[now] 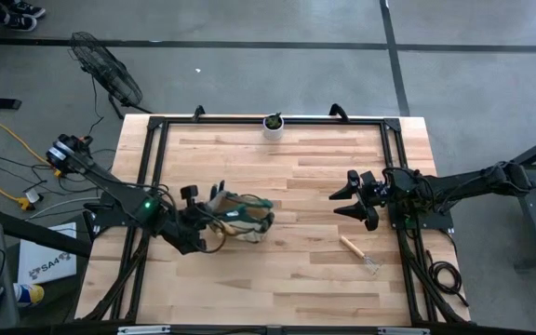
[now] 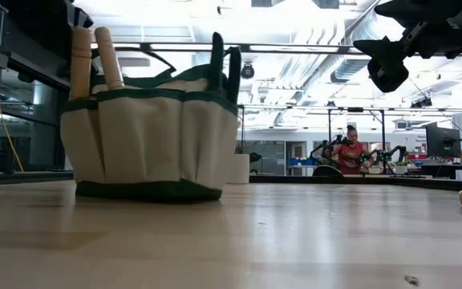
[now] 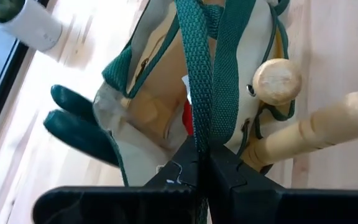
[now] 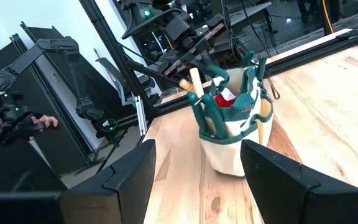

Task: Pick & Place Garden tools in Gardening bag
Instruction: Adjust the gardening bag on the table

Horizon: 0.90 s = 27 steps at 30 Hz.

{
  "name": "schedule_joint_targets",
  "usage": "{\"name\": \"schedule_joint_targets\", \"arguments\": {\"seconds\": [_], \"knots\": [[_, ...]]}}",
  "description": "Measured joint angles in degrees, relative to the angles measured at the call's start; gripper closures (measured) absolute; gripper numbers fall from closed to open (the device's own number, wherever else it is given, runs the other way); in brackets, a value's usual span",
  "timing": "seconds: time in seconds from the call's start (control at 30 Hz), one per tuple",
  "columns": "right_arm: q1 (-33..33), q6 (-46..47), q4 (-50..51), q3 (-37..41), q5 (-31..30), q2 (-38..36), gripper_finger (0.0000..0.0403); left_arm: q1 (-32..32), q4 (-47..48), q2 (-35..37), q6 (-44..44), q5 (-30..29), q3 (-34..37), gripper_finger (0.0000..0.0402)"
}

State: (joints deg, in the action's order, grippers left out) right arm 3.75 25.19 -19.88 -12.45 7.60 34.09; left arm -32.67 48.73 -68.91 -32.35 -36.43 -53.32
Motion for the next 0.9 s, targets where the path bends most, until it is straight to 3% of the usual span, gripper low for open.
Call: {"name": "schedule_joint_targets", "arguments": {"seconds": [0.13,0.43,0.9], "knots": [[0.0,0.0,0.0,0.0,0.0,0.0,0.0176,0.0,0.6,0.0,-1.4,1.4,0.0,0.0397],[0.0,-0.2,0.0,0.0,-0.2,0.0,0.0176,0.0,-3.0,1.4,-1.8,3.4,0.0,0.0344],[0.0,-0.1,1.7,0.0,-0.2,0.0,0.0176,0.0,-9.0,10.4,-2.6,3.9,0.0,0.0249]]}}
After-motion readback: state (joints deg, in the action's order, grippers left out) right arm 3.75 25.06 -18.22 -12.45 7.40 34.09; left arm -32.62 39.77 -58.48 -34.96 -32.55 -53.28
